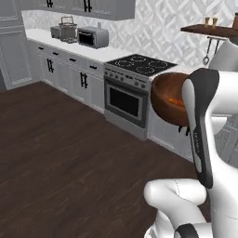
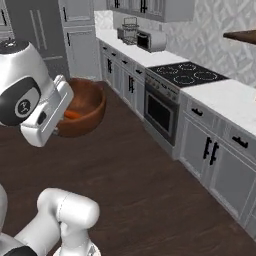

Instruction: Pick the carrot from the sink and place it in the bowl. Then pick the bowl and place it in the microwave. Then close the microwave door and press the start button.

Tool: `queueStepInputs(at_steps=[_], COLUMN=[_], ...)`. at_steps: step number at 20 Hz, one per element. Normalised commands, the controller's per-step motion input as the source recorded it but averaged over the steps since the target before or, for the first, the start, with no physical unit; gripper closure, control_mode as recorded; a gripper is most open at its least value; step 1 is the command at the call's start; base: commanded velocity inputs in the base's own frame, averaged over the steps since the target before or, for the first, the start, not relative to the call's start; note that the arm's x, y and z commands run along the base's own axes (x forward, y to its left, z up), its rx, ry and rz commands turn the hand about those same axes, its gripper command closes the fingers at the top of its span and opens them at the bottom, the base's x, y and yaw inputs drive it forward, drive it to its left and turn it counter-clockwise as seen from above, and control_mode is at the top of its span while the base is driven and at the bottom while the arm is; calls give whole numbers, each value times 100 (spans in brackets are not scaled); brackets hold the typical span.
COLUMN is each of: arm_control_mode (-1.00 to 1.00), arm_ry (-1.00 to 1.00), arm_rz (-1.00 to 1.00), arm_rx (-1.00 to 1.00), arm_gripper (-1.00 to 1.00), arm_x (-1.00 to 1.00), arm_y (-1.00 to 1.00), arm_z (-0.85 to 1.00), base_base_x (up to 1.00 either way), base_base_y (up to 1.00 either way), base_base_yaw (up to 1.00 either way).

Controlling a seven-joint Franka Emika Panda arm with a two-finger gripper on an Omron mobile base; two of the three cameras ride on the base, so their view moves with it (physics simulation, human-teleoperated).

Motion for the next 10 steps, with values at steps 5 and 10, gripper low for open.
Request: queueStepInputs(at_steps=[5,10], arm_control_mode=[100,100], arm_ry=[0,0], arm_rz=[0,0], arm_rx=[0,0], arm_gripper=[100,100], arm_x=[0,0], arm_y=[0,0], arm_z=[0,0], base_base_x=[100,100], base_base_y=[0,-3], base_base_yaw=[57,51])
